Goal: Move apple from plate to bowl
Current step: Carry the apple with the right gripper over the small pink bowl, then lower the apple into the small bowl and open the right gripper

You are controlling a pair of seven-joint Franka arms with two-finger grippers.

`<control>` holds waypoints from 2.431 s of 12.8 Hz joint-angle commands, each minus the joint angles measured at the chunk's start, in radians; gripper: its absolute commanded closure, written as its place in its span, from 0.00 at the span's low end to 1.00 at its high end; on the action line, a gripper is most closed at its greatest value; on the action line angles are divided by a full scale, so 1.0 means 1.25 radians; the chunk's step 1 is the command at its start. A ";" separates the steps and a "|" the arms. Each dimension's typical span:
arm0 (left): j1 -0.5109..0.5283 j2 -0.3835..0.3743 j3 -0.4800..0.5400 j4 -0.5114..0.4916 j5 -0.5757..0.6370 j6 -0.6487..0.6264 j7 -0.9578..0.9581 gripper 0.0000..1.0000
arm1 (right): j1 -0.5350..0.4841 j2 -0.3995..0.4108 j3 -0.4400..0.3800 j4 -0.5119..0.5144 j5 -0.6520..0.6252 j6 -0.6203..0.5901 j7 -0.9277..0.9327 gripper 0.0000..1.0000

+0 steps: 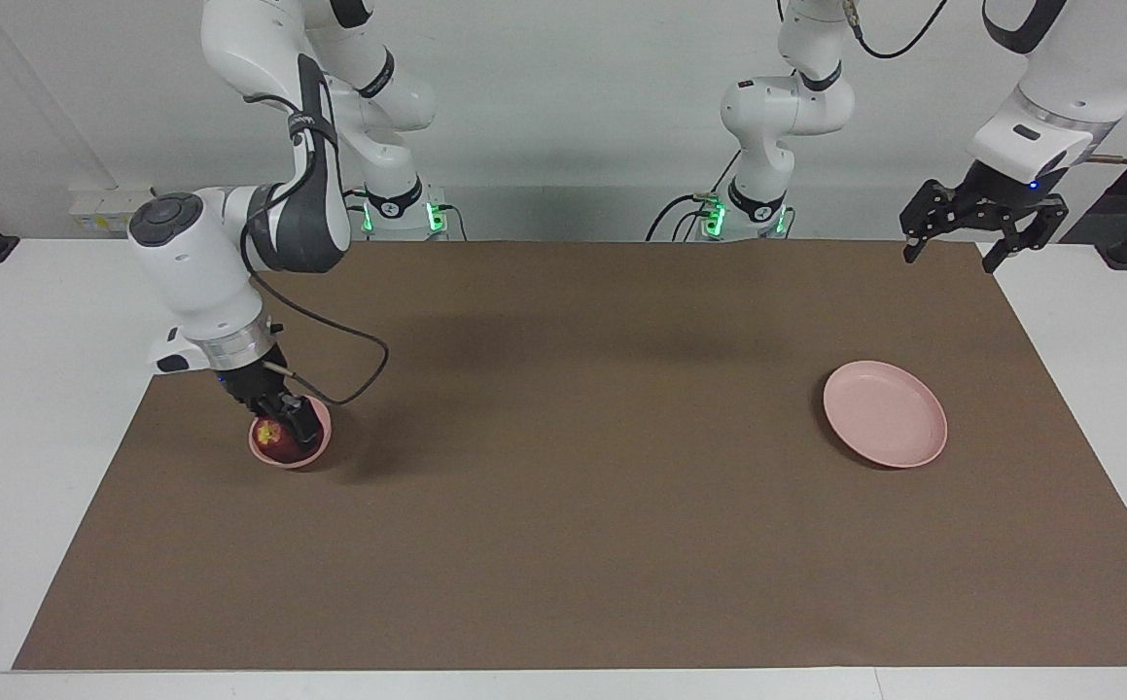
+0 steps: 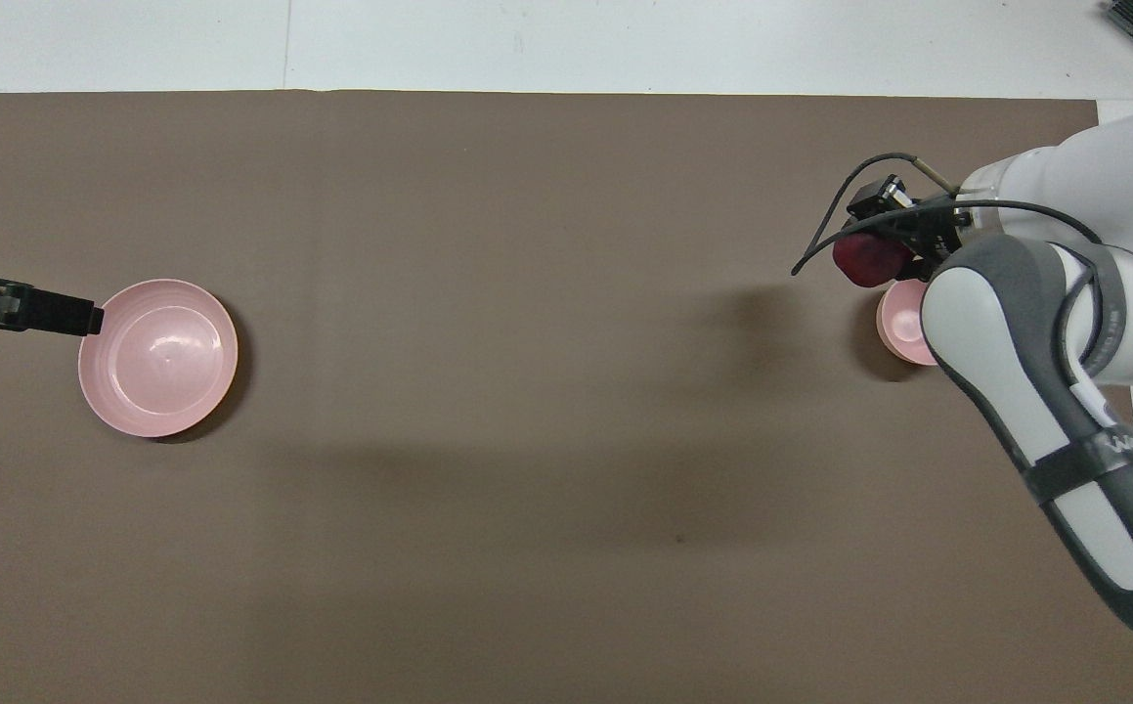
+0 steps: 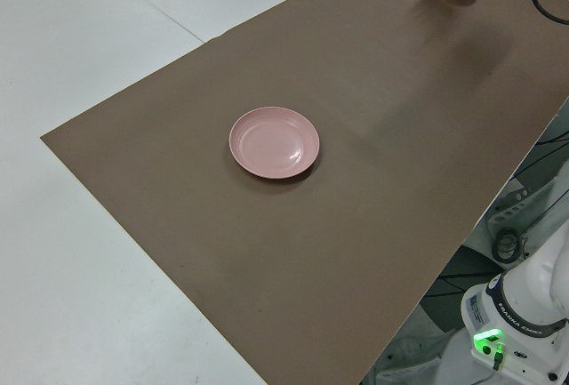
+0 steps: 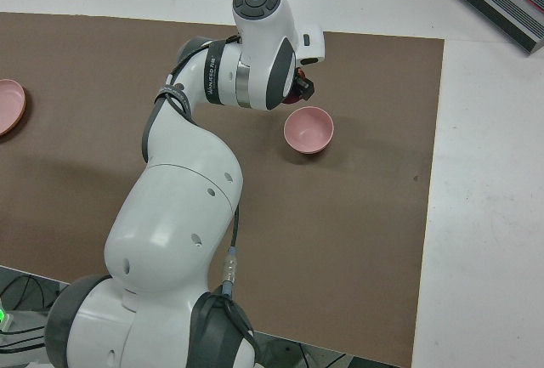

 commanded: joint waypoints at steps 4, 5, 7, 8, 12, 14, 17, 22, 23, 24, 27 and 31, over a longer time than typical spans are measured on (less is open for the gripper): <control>-0.008 -0.005 0.010 0.042 0.021 -0.058 0.005 0.00 | -0.029 -0.050 0.006 -0.177 -0.147 0.131 -0.005 1.00; -0.009 -0.022 0.012 0.010 0.021 -0.052 0.004 0.00 | -0.029 -0.054 0.007 -0.187 -0.159 0.131 -0.005 1.00; -0.007 -0.035 0.012 -0.007 0.023 -0.058 -0.001 0.00 | -0.029 -0.052 0.007 -0.202 -0.162 0.147 -0.005 1.00; -0.002 -0.036 0.012 -0.008 0.021 -0.059 -0.004 0.00 | -0.029 -0.052 0.007 -0.216 -0.168 0.167 -0.005 1.00; 0.002 -0.036 0.012 -0.007 0.020 -0.058 0.001 0.00 | -0.041 -0.046 0.008 -0.245 -0.170 0.209 -0.005 0.57; 0.002 -0.036 0.012 -0.007 0.020 -0.058 0.001 0.00 | -0.044 -0.047 0.010 -0.244 -0.165 0.193 0.003 0.00; 0.002 -0.036 0.012 -0.007 0.020 -0.058 0.001 0.00 | -0.044 -0.052 0.012 -0.202 -0.156 0.099 -0.010 0.00; 0.002 -0.036 0.012 -0.007 0.020 -0.057 0.001 0.00 | -0.033 -0.051 0.024 -0.059 -0.064 -0.116 -0.088 0.00; 0.002 -0.036 0.012 -0.007 0.020 -0.058 0.001 0.00 | -0.033 -0.049 0.024 -0.033 -0.057 -0.153 -0.123 0.00; 0.002 -0.036 0.012 -0.007 0.020 -0.058 0.001 0.00 | -0.033 -0.052 0.025 -0.010 -0.057 -0.182 -0.154 0.00; 0.002 -0.035 0.012 -0.007 0.020 -0.058 0.001 0.00 | -0.033 -0.054 0.027 0.077 -0.034 -0.288 -0.279 0.00; 0.002 -0.036 0.012 -0.007 0.020 -0.058 0.001 0.00 | -0.033 -0.120 0.057 0.122 -0.030 -0.396 -0.341 0.00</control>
